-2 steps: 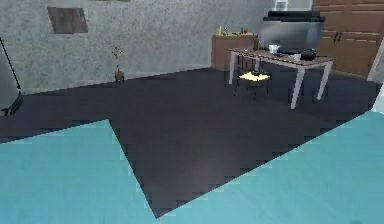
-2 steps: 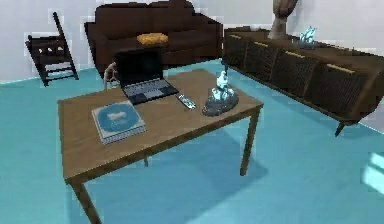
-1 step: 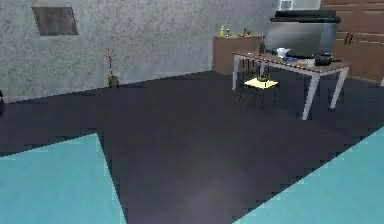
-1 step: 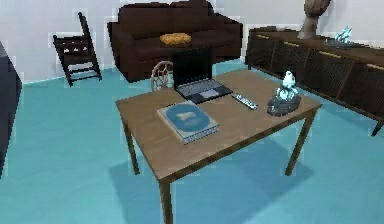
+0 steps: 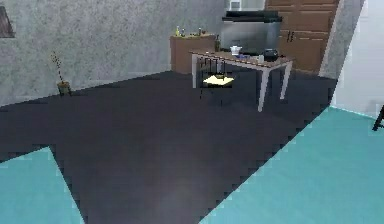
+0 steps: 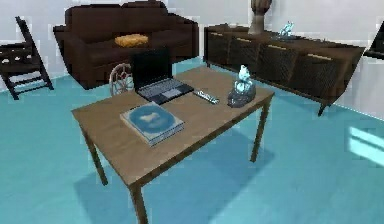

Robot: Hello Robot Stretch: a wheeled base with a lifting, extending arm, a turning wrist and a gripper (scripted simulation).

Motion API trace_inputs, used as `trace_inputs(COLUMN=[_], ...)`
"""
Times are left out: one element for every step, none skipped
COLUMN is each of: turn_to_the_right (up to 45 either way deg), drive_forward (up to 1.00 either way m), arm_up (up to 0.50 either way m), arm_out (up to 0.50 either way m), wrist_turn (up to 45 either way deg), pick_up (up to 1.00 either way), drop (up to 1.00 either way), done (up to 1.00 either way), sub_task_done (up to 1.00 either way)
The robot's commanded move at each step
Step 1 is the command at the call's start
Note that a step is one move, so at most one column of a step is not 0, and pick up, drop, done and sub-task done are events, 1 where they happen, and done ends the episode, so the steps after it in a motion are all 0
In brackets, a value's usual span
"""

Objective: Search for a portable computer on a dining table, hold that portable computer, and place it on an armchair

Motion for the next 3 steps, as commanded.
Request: trace_inputs(turn_to_the_right=[0.0,45.0,0.0], drive_forward=[0.45,0.00,1.00], arm_up=[0.00,0.00,0.00], arm_out=[0.00,0.00,0.00], wrist_turn=[0.0,0.0,0.0], pick_up=[0.00,0.00,0.00], drop=[0.00,0.00,0.00], done=[0.00,0.00,0.00], sub_task_done=[0.00,0.00,0.00])
